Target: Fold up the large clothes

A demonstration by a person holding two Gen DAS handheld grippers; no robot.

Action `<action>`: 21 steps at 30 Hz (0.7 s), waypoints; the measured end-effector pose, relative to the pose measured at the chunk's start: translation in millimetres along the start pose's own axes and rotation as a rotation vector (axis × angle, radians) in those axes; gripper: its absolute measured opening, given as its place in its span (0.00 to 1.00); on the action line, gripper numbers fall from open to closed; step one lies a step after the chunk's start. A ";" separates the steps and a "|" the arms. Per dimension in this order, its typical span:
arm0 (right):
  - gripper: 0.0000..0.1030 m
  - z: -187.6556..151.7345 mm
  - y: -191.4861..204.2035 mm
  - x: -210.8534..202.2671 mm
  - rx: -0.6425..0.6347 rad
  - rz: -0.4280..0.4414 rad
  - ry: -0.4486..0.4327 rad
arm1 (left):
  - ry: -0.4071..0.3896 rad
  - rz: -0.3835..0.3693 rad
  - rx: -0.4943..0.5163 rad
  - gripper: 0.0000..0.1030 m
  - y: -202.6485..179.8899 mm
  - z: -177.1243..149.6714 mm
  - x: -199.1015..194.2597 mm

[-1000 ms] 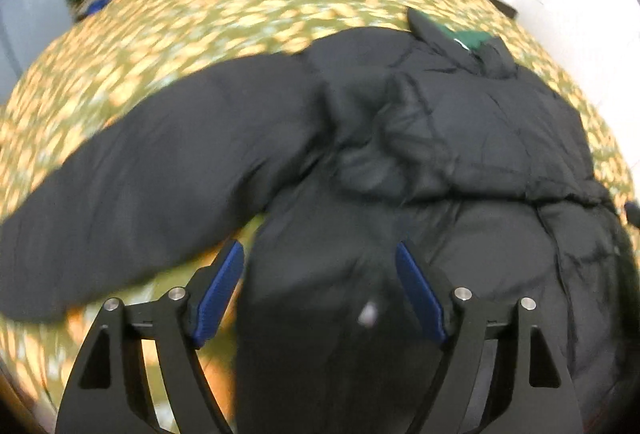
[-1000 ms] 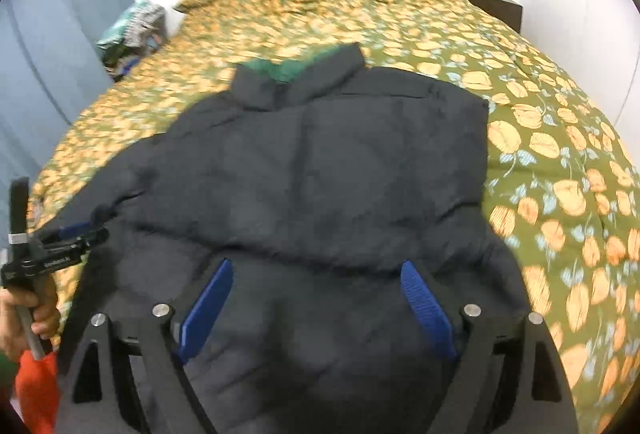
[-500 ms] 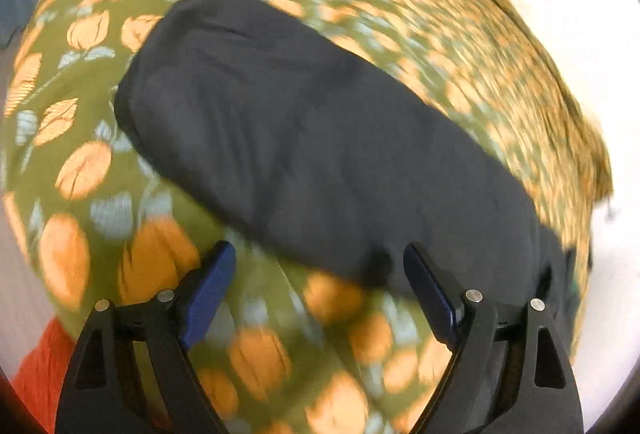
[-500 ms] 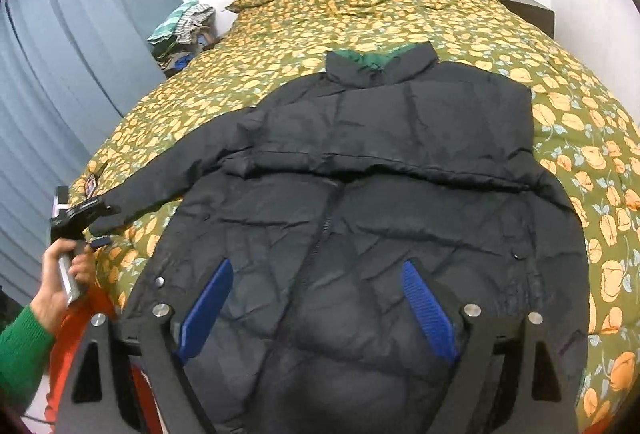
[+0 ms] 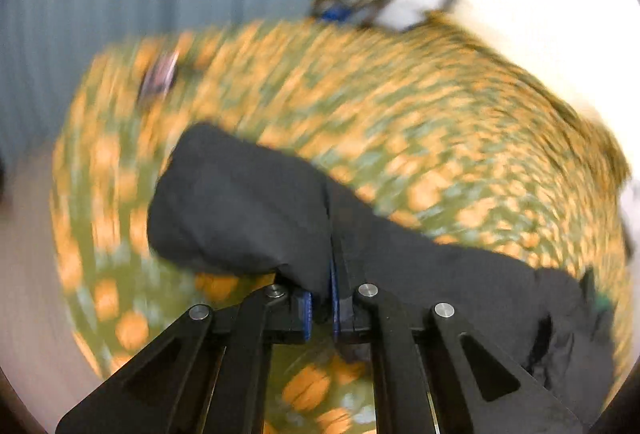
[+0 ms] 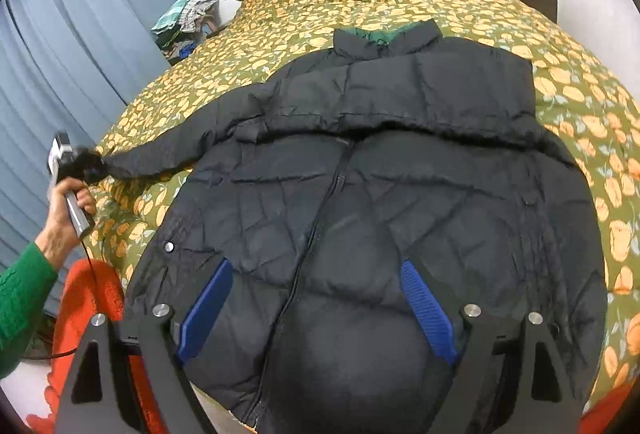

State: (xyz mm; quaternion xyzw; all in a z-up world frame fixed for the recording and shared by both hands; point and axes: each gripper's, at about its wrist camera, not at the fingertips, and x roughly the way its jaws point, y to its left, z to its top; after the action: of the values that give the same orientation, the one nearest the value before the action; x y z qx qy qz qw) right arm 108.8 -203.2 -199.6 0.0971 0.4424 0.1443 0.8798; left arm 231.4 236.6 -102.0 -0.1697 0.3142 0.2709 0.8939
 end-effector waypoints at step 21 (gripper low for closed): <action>0.86 -5.3 -78.5 -54.0 0.212 -0.053 -0.160 | -0.032 -0.503 1.004 0.07 -359.5 -218.5 -95.2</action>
State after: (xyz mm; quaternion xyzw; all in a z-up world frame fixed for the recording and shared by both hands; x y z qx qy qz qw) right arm 87.1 -295.0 -185.6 0.1889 0.3859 0.0653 0.9006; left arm 278.7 -188.8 -154.6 0.2110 0.3409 -0.1308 0.9067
